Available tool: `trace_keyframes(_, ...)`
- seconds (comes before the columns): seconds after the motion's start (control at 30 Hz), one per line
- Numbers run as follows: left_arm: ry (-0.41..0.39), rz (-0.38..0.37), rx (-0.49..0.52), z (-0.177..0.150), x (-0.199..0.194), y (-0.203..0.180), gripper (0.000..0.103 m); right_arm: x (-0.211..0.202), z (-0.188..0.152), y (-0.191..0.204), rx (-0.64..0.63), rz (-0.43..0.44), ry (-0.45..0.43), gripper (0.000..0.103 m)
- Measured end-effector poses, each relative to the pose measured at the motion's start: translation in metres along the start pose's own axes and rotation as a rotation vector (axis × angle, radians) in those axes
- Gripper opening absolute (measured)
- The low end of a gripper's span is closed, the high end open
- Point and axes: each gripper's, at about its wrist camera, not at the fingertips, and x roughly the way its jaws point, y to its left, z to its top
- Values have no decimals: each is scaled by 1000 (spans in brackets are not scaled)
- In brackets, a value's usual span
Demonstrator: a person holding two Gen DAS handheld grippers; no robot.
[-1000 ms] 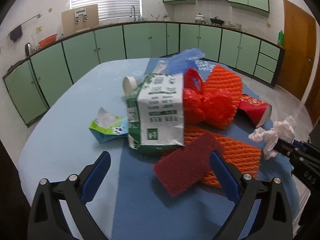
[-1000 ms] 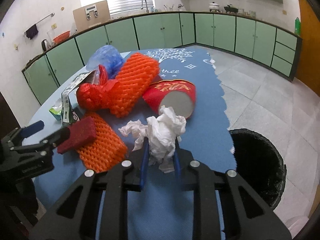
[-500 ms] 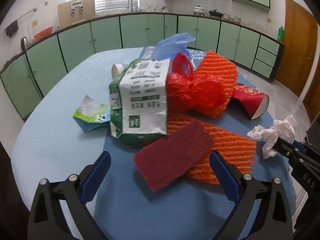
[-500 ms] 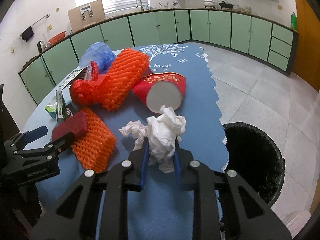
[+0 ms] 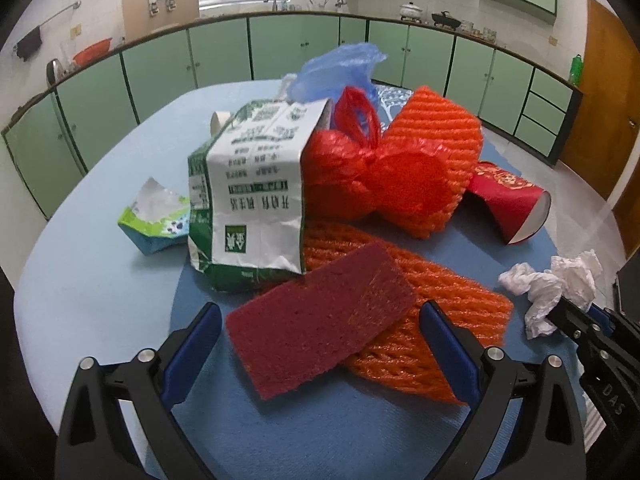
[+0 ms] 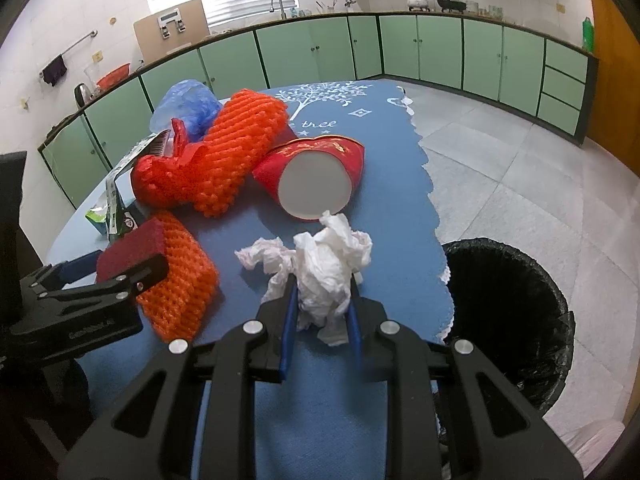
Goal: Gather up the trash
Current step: 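Grasp the red scouring pad with the left gripper while the right gripper holds the tissue, then carry both items over the black bin and open both grippers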
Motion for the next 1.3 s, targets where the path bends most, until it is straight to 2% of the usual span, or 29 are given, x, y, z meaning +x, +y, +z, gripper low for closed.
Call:
trace_keyframes(0.17, 6, -3, -7, -3, 2, 2, 97, 1, -1, -2, 5, 8, -2, 22)
trace_keyframes(0.23, 11, -38, -26, -2, 3, 4, 88, 1, -2, -2, 4, 9, -3, 22)
trace_keyframes(0.37, 3, -58, -45, -5, -1, 11, 83, 0, -3, -2, 1, 7, -5, 22)
trace_keyframes(0.7, -45, -80, -77, -6, -28, 27, 81, -10, -1, -2, 9, -5, -24, 22)
trace_keyframes(0.9, -82, -160, -28, -2, -51, 13, 81, -25, 5, -8, 24, -15, -66, 22)
trace_keyframes(1.0, -113, -172, 11, 2, -59, 1, 81, -34, 7, -17, 42, -24, -85, 22)
trace_keyframes(1.3, -165, -237, 93, 21, -68, -40, 82, -69, 13, -62, 120, -92, -152, 22)
